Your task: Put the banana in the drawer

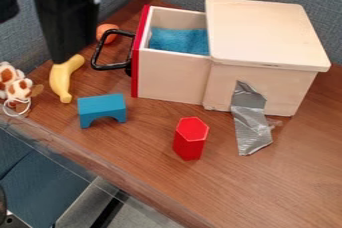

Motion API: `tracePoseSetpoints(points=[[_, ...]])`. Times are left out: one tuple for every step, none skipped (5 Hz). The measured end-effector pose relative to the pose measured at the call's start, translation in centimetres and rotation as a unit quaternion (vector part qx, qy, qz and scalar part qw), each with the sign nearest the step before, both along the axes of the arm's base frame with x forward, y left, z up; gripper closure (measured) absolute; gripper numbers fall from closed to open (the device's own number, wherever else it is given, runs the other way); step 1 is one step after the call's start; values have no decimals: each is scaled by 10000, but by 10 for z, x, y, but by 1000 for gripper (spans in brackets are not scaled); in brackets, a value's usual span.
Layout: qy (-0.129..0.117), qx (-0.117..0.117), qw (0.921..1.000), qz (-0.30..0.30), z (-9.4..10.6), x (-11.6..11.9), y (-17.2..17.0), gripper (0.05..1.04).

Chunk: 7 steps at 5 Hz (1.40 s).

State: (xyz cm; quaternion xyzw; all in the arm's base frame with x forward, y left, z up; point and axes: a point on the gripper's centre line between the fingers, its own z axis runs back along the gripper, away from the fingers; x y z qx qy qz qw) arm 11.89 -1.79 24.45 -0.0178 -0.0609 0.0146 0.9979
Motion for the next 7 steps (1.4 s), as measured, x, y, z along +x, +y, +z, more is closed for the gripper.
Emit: tracePoseSetpoints(points=[[15, 6, 10000, 26, -2, 0, 0, 84], [-108, 88, 9991, 393, -9, 8, 11, 84], [-181, 166, 9966, 790, -22, 13, 32, 85], [-89, 218, 9955, 920, -35, 18, 46, 85], [-162, 287, 9952, 923, -48, 23, 58, 85], [-133, 272, 9946, 988, -63, 39, 79, 85], [-79, 332, 9930, 1132, -74, 56, 100, 85]])
